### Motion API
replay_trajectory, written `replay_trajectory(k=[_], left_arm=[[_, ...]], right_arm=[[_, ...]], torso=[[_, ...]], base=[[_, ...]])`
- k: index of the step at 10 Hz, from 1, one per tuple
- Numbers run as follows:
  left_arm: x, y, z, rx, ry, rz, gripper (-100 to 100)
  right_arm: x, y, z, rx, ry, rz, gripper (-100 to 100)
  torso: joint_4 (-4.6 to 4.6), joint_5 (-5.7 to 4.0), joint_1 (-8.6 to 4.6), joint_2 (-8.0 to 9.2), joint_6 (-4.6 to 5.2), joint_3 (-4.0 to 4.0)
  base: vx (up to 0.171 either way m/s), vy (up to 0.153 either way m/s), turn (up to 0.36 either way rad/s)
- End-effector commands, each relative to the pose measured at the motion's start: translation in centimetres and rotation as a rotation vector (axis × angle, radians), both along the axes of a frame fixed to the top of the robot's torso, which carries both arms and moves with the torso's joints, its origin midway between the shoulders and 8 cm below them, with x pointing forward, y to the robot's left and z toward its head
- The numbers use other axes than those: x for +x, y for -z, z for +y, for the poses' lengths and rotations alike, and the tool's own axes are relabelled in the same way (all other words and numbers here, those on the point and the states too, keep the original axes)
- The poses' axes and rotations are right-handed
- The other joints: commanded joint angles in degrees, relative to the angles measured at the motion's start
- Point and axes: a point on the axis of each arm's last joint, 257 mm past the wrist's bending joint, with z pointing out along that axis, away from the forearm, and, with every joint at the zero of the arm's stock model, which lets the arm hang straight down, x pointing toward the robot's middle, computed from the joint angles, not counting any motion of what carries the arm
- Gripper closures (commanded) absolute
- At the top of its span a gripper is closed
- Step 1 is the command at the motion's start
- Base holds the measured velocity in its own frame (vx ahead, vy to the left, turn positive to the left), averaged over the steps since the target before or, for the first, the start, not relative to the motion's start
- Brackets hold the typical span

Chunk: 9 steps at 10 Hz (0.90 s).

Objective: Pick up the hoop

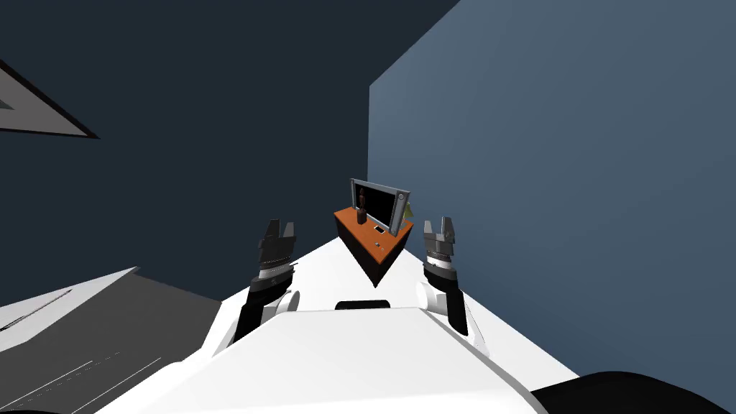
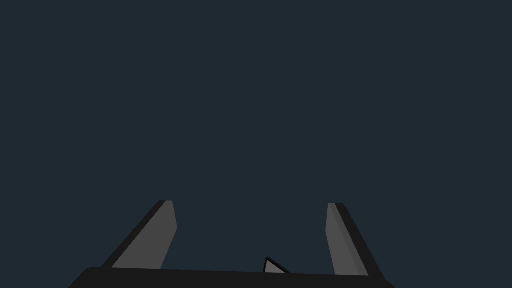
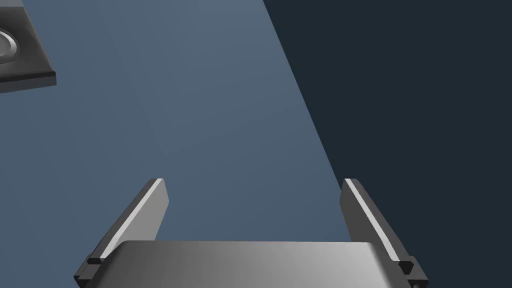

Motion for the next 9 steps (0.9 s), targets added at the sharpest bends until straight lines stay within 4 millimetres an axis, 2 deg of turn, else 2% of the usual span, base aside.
replay_trajectory(k=[1,3,5,6,8,9], left_arm=[[0.0,0.0,0.0,0.0,0.0,0.0,0],[0.0,0.0,0.0,0.0,0.0,0.0,0],[0.0,0.0,0.0,0.0,0.0,0.0,0],[0.0,0.0,0.0,0.0,0.0,0.0,0],[0.0,0.0,0.0,0.0,0.0,0.0,0],[0.0,0.0,0.0,0.0,0.0,0.0,0]], right_arm=[[1.1,1.4,0.9,-0.052,-0.02,0.054,-100],[2.4,3.8,2.0,-0.116,-0.043,0.131,-100],[3.9,7.3,3.2,-0.189,-0.066,0.232,-100],[3.9,7.3,3.3,-0.198,-0.069,0.233,-100],[5.2,11.8,4.6,-0.292,-0.097,0.351,-100],[5.2,11.9,4.6,-0.299,-0.099,0.355,-100]], torso=[[0.0,0.0,0.0,0.0,0.0,0.0],[0.0,0.01,0.08,0.0,-0.02,0.0],[0.0,0.03,0.14,0.0,-0.02,0.0],[-0.01,0.04,0.21,-0.02,-0.03,-0.01],[-0.01,0.02,0.09,-0.03,-0.02,-0.02],[-0.01,0.03,0.14,-0.05,-0.02,-0.03]], base=[[-0.004,0.018,0.131],[-0.003,0.031,0.138],[0.001,0.051,0.172],[0.005,0.035,0.054],[0.011,0.037,0.167],[0.011,0.038,0.065]])
